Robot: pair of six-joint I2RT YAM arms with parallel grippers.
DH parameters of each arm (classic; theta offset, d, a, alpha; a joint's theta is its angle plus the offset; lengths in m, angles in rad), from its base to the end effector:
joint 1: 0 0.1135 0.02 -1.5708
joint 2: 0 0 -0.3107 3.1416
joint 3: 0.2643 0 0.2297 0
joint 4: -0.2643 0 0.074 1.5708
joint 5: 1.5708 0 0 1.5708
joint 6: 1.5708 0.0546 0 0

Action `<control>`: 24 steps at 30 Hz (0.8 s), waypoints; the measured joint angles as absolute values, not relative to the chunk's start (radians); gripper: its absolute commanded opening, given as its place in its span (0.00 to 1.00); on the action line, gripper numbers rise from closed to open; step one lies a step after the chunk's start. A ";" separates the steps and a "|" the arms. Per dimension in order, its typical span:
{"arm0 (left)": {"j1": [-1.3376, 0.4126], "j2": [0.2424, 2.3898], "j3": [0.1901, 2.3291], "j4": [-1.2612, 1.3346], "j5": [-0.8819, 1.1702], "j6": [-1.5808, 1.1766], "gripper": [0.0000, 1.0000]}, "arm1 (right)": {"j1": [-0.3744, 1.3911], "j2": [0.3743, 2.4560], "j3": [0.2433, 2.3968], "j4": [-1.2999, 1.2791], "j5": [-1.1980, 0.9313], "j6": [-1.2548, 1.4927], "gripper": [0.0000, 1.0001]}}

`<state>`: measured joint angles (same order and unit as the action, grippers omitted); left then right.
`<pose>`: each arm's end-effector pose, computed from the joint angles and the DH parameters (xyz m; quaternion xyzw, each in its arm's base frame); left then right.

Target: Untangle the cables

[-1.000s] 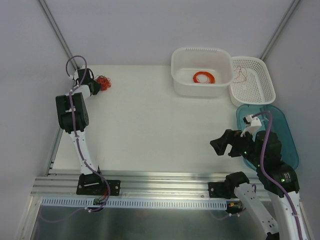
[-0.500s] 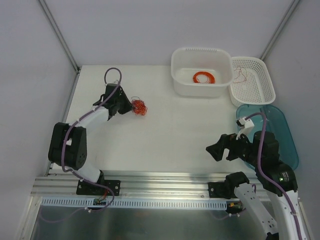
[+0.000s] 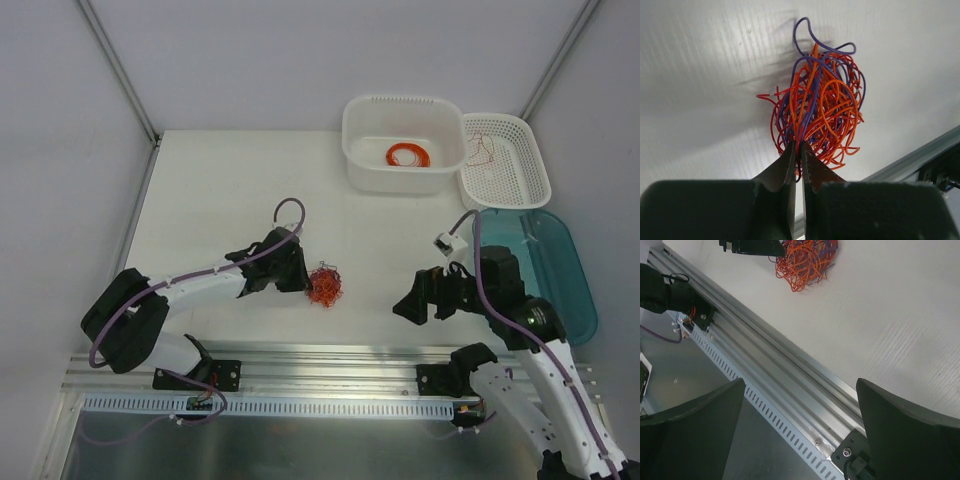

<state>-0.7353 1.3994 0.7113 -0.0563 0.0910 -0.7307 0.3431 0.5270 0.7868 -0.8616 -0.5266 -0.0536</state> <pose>0.1975 -0.1853 0.2382 0.0204 0.9148 -0.2994 0.2702 0.0381 0.0427 0.3161 -0.2872 0.8138 0.2928 0.4118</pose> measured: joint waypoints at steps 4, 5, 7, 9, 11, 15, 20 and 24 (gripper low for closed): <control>-0.745 1.396 0.660 -0.058 0.068 -0.772 0.24 | 0.446 0.666 0.780 -0.787 -0.496 -0.049 0.96; -0.745 1.392 0.653 -0.059 0.067 -0.777 0.29 | 0.476 0.704 0.780 -0.765 -0.482 -0.047 0.94; -0.745 1.371 0.646 -0.059 0.057 -0.785 0.36 | 0.556 0.796 0.781 -0.712 -0.446 -0.043 0.88; -0.745 1.332 0.638 -0.058 0.044 -0.793 0.45 | 0.627 0.889 0.781 -0.657 -0.402 -0.037 0.84; -0.745 1.281 0.628 -0.056 0.039 -0.799 0.54 | 0.682 0.968 0.781 -0.599 -0.365 -0.030 0.77; -0.745 1.196 0.590 -0.043 0.037 -0.802 0.55 | 0.773 1.120 0.808 -0.499 -0.312 -0.017 0.65; -0.715 1.130 0.513 -0.041 0.036 -0.799 0.55 | 0.872 1.322 0.920 -0.382 -0.265 -0.007 0.50; -0.661 1.101 0.467 -0.051 0.045 -0.788 0.55 | 0.908 1.452 0.987 -0.302 -0.237 0.020 0.36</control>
<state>-0.6613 1.1007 0.4667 -0.0505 0.0448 -0.7883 0.9077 1.4517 0.9874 -0.3016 -0.2375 0.0200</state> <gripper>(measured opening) 0.548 0.422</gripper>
